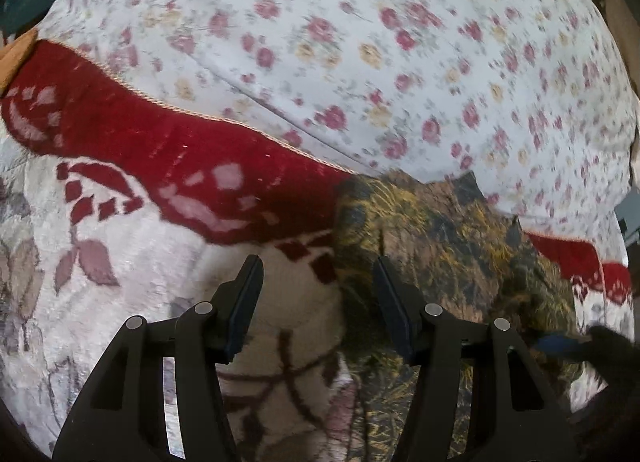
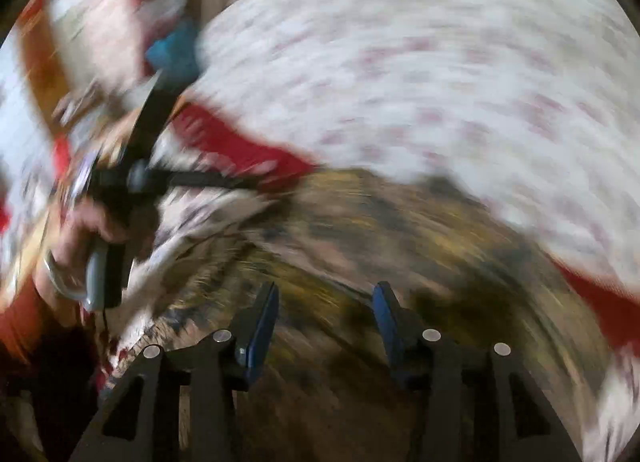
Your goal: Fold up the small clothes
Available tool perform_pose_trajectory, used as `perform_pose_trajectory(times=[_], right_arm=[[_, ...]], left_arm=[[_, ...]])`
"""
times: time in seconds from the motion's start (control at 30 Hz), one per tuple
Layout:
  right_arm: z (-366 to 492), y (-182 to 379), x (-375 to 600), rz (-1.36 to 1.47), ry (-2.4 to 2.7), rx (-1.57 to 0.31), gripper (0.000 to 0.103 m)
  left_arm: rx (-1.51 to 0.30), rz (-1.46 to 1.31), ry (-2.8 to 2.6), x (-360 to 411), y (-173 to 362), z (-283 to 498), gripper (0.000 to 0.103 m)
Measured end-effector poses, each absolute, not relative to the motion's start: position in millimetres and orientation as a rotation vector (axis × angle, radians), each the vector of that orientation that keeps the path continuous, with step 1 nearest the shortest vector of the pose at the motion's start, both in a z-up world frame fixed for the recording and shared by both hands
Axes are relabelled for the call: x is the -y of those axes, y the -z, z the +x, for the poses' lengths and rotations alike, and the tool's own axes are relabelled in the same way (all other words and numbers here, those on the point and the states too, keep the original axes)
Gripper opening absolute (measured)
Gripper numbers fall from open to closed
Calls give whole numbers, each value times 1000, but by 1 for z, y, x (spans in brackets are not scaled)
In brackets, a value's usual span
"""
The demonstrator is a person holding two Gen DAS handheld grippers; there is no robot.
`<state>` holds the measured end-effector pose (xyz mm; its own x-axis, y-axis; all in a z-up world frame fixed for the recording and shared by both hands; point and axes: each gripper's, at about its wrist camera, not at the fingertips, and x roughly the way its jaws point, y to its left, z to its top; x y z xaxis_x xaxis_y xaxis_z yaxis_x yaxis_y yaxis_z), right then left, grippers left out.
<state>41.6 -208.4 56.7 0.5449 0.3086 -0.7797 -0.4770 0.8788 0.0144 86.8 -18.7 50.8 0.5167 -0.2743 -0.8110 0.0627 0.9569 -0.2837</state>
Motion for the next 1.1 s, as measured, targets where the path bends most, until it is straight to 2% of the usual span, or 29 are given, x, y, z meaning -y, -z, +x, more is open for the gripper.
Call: perform_pose_trajectory(times=[0.13,0.23,0.3,0.33,0.37,0.43,0.63,0.8,0.83,0.9,0.93,0.97,1.1], right_arm=[[75,-22,156,-391,-518,-951,47],[95,-14,158,-257,-584,-1010,47],[105,-11,164,-192,-587,-1034,43],[109,-9,169,-173,-580,-1044,35],[111,-8,172,-160,-567,-1051,19],[114,-9,178,-117,-550,-1055,7],[118,-22,170,150,-581,-984,5],[101,-9,167,147,-526,-1055,6],[89,-15,177,148,-523,-1050,8],[62,-29,207,166,-479,-1007,27],[44,-39,230,175,-422,-983,53],[25,-48,257,183,-350,-956,67],[-26,-63,356,220,-105,-899,67]], left_arm=[[-1022,-277,197,6,-49,91,57],[-1026,-293,189,2,-49,93,57],[-1021,-310,192,-2,-50,93,57],[-1020,-315,191,-3,-50,93,57],[-1017,-318,189,-5,-51,93,57],[-1010,-326,184,-7,-53,93,57],[-990,-324,189,-6,-60,88,57],[-998,-296,206,2,-58,77,57],[-1003,-290,217,6,-58,74,57],[-1007,-258,250,18,-59,67,57],[-1001,-239,263,24,-60,62,57],[-995,-227,272,29,-62,58,57],[-985,-202,332,55,-65,39,57]])
